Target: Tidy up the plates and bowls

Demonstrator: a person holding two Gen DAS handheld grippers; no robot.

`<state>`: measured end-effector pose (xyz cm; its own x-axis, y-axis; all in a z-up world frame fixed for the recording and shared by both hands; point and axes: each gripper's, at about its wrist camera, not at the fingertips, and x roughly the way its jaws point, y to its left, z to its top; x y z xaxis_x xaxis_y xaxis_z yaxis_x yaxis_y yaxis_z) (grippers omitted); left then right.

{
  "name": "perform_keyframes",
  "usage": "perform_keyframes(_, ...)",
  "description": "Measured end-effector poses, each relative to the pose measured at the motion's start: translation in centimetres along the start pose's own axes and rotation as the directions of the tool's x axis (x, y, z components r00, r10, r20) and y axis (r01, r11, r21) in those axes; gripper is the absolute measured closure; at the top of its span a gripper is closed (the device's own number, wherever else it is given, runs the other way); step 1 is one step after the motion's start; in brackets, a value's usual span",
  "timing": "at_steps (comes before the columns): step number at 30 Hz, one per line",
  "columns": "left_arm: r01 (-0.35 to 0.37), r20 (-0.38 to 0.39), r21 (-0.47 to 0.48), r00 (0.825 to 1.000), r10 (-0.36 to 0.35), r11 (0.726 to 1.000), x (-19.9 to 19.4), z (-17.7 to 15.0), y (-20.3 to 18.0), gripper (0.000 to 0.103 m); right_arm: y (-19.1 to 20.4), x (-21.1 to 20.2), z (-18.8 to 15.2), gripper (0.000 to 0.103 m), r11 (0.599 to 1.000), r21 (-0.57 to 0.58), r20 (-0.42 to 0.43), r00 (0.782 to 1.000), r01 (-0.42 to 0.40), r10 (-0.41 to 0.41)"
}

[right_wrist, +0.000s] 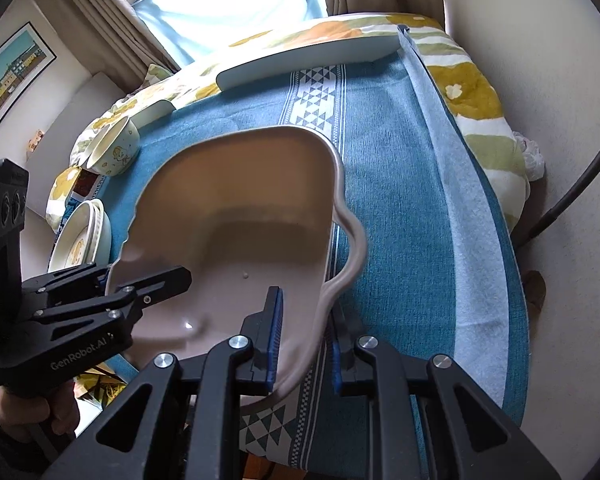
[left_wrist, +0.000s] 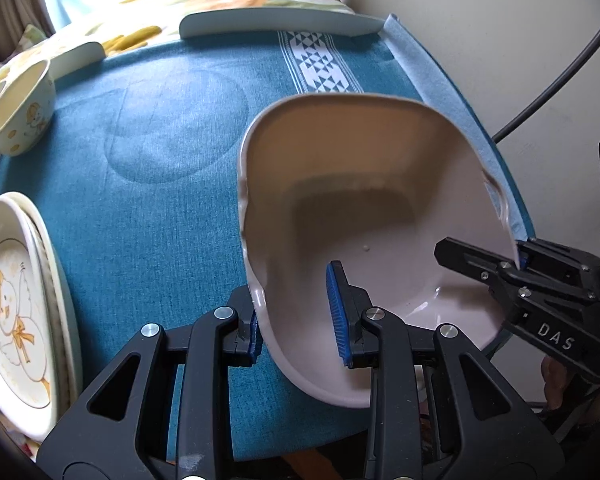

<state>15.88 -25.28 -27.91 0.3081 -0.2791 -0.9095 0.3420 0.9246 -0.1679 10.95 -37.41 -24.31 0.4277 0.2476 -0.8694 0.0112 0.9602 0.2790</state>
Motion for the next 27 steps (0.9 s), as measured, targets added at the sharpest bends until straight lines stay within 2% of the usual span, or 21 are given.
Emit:
perform_keyframes(2, -0.010, -0.022, 0.005, 1.000, 0.010, 1.000, 0.4, 0.1, -0.1, 0.078, -0.2, 0.2, 0.1, 0.081, 1.000, 0.028, -0.010, 1.000, -0.014, 0.014)
perform_keyframes(5, -0.015, -0.032, 0.005, 0.999, 0.015, 1.000, 0.7, 0.0, -0.1, 0.077, -0.7, 0.2, 0.1, 0.047, 0.997, 0.074, 0.005, 0.999, -0.035, 0.035)
perform_keyframes(7, -0.015, -0.035, 0.008, 0.999, 0.016, 1.000, 0.7, -0.1, -0.1, 0.075, -1.1, 0.1, 0.0, 0.046, 0.993, 0.108, 0.021, 0.999, -0.052, 0.050)
perform_keyframes(8, -0.016, -0.036, 0.008, 0.999, 0.016, 1.000, 0.8, -0.2, -0.1, 0.068, -1.3, 0.1, 0.0, 0.046, 0.991, 0.119, 0.023, 0.998, -0.055, 0.052)
perform_keyframes(9, -0.016, -0.034, 0.007, 0.999, 0.016, 1.000, 0.7, -0.2, -0.1, 0.051, -1.4, 0.1, 0.0, 0.046, 0.991, 0.127, 0.022, 0.998, -0.054, 0.051)
perform_keyframes(11, -0.021, -0.008, 0.001, 1.000, 0.021, 1.000, 0.4, -0.3, -0.1, 0.029, -1.5, 0.2, 0.0, 0.046, 0.989, 0.135, 0.016, 0.999, -0.053, 0.051)
perform_keyframes(12, -0.023, 0.004, 0.000, 1.000, 0.023, 1.000, 0.1, -0.4, -0.1, 0.026, -1.6, 0.1, 0.0, 0.046, 0.989, 0.138, 0.015, 0.999, -0.054, 0.052)
perform_keyframes(20, -0.025, 0.034, -0.004, 0.999, 0.025, 1.000, -2.1, -0.1, -0.1, 0.026, -1.0, -2.0, 0.3, 0.046, 0.993, 0.113, 0.059, 0.998, -0.039, 0.033)
perform_keyframes(24, -0.049, 0.089, -0.013, 0.995, 0.050, 0.999, -5.9, -0.1, 0.0, 0.026, 0.3, -4.9, 1.1, 0.046, 0.998, 0.068, 0.105, 0.994, -0.009, 0.001)
perform_keyframes(27, -0.078, 0.165, -0.033, 0.983, 0.082, 0.996, -10.3, 0.0, 0.6, 0.026, 2.2, -7.6, 1.9, 0.046, 1.000, 0.012, 0.155, 0.988, -0.010, 0.008)
